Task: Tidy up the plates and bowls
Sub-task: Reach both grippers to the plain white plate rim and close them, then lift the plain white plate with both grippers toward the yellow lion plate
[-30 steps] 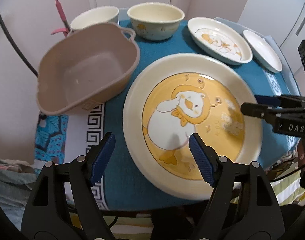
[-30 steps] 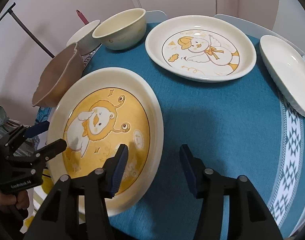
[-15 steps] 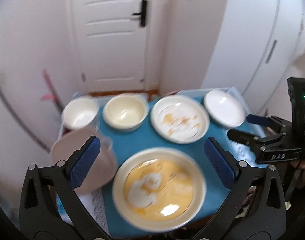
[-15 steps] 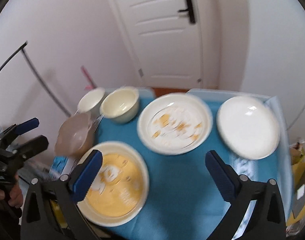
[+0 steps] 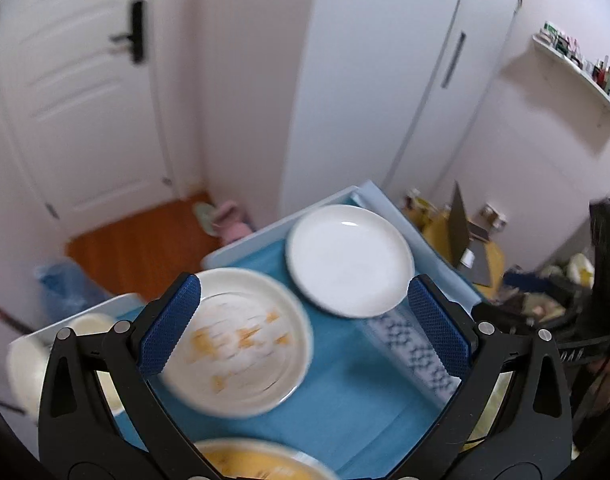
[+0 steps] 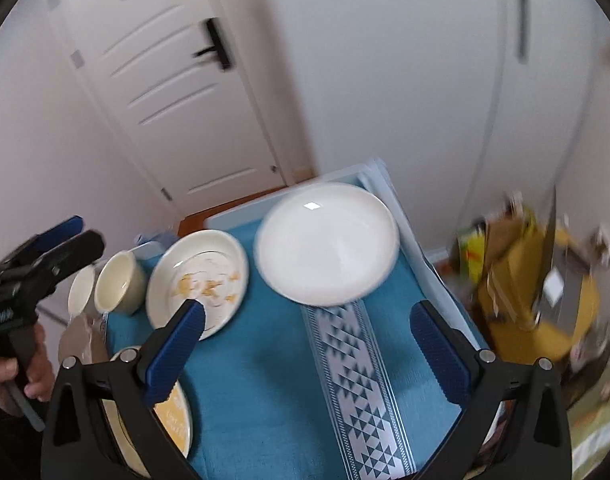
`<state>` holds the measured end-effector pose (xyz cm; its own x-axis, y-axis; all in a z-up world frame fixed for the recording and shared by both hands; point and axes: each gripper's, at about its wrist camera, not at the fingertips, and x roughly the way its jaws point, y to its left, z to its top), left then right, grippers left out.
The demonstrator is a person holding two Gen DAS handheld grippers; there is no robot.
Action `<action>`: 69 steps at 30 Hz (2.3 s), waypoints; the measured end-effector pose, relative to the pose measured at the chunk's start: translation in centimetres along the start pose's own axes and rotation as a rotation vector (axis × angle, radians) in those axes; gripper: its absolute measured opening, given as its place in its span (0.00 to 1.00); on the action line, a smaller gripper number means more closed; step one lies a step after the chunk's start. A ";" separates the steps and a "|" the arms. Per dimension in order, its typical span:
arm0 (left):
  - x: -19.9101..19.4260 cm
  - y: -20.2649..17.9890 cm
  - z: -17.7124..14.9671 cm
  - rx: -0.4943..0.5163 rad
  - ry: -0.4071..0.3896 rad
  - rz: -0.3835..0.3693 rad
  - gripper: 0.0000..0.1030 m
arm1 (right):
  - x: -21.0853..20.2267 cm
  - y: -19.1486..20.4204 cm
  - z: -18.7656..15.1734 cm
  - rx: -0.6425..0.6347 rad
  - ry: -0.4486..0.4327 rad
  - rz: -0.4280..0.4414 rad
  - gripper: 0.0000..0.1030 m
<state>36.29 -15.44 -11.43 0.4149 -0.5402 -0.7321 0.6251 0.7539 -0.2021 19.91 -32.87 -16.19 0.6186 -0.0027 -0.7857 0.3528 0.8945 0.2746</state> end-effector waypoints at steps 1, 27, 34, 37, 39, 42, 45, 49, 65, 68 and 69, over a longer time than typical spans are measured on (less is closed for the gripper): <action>1.8 -0.1 0.7 0.004 0.021 -0.006 1.00 | 0.8 -1.1 -0.1 0.039 0.008 0.004 0.99; 22.9 2.7 2.3 0.056 0.328 -0.017 0.40 | 13.8 -8.2 1.7 0.328 0.054 0.039 0.47; 23.8 2.7 2.3 0.072 0.344 -0.012 0.14 | 14.4 -8.3 2.0 0.312 0.057 0.048 0.25; 23.9 2.7 2.2 0.073 0.345 -0.009 0.14 | 14.8 -8.4 2.2 0.293 0.065 0.034 0.17; 23.9 2.6 2.2 0.074 0.344 -0.001 0.14 | 14.9 -8.6 2.3 0.296 0.067 0.042 0.15; 24.1 2.5 2.3 0.071 0.343 0.009 0.15 | 15.0 -8.7 2.4 0.282 0.073 0.042 0.15; 23.5 2.2 2.3 0.074 0.338 0.020 0.15 | 15.0 -8.8 2.5 0.272 0.078 0.052 0.15; 22.7 1.6 2.6 0.077 0.329 0.038 0.15 | 14.8 -9.0 2.7 0.262 0.084 0.070 0.15; 12.6 0.1 2.9 -0.038 0.210 0.122 0.14 | 8.9 -7.1 6.2 0.102 0.059 0.141 0.15; 9.0 0.3 2.3 -0.069 0.177 0.140 0.14 | 7.1 -5.5 6.1 0.064 0.057 0.158 0.15; 7.6 0.5 2.0 -0.076 0.162 0.146 0.14 | 6.3 -4.8 5.9 0.050 0.053 0.169 0.15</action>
<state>41.06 -19.92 -15.76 0.3821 -0.3610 -0.8507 0.5121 0.8490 -0.1303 26.28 -39.84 -19.15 0.6344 0.1710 -0.7539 0.2822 0.8567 0.4318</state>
